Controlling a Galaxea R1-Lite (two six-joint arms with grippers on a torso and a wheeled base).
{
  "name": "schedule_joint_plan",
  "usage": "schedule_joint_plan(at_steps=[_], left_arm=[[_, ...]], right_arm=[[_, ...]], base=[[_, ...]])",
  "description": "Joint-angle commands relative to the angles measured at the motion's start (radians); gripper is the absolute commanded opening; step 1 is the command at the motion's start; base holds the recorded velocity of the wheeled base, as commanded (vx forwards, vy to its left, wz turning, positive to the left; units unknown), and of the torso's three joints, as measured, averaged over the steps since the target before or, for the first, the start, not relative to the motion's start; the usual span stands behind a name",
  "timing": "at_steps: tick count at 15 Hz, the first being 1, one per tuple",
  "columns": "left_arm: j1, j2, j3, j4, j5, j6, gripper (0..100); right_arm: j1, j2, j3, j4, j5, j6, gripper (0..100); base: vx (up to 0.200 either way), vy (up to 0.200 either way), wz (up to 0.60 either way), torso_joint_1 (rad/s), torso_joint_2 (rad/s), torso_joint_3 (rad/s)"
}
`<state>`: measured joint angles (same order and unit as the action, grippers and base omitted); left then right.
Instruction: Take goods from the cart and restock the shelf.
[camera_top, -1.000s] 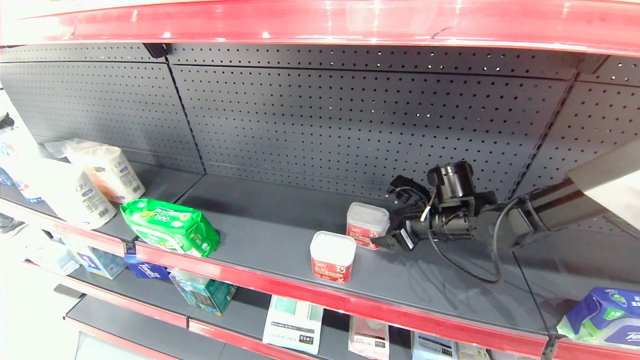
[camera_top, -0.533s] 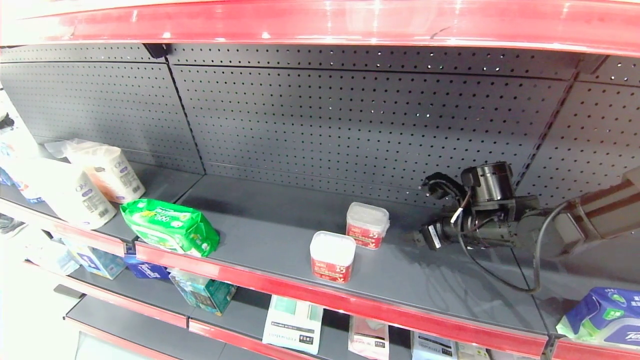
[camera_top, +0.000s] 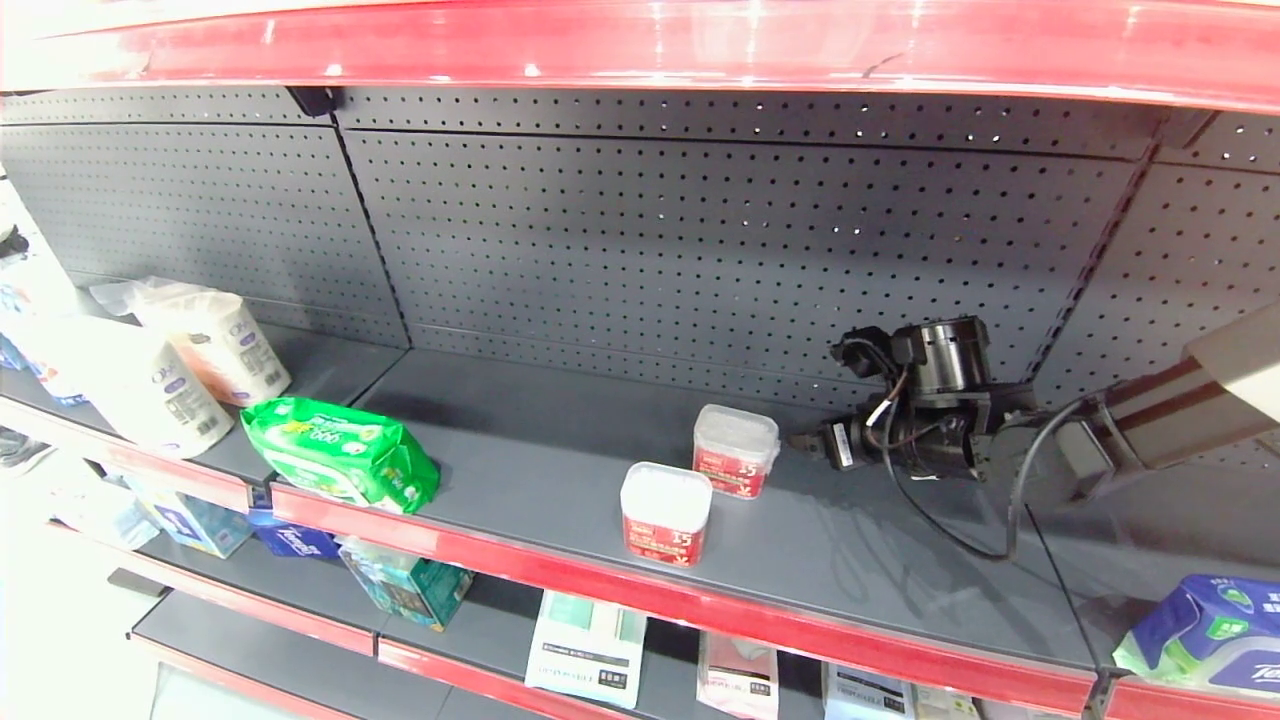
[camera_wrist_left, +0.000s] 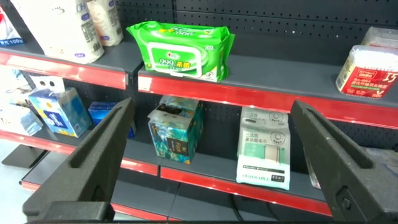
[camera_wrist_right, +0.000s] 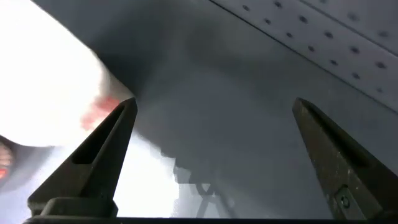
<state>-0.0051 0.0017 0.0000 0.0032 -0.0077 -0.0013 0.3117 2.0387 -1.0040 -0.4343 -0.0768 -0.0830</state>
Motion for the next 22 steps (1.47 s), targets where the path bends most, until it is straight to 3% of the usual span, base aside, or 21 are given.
schedule_joint_plan(at_steps=[1,22], left_arm=[[0.001,0.001,0.0,0.0,0.0,0.0,100],[0.001,0.001,0.0,0.0,0.0,0.0,100]], right_arm=[[0.012,0.024,-0.018,0.0,0.0,-0.001,100],[0.033,0.011,-0.051,0.002,0.0,0.003,100]], base=[[0.0,0.0,0.0,0.0,0.0,0.0],[0.0,0.0,0.0,0.0,0.0,0.0]])
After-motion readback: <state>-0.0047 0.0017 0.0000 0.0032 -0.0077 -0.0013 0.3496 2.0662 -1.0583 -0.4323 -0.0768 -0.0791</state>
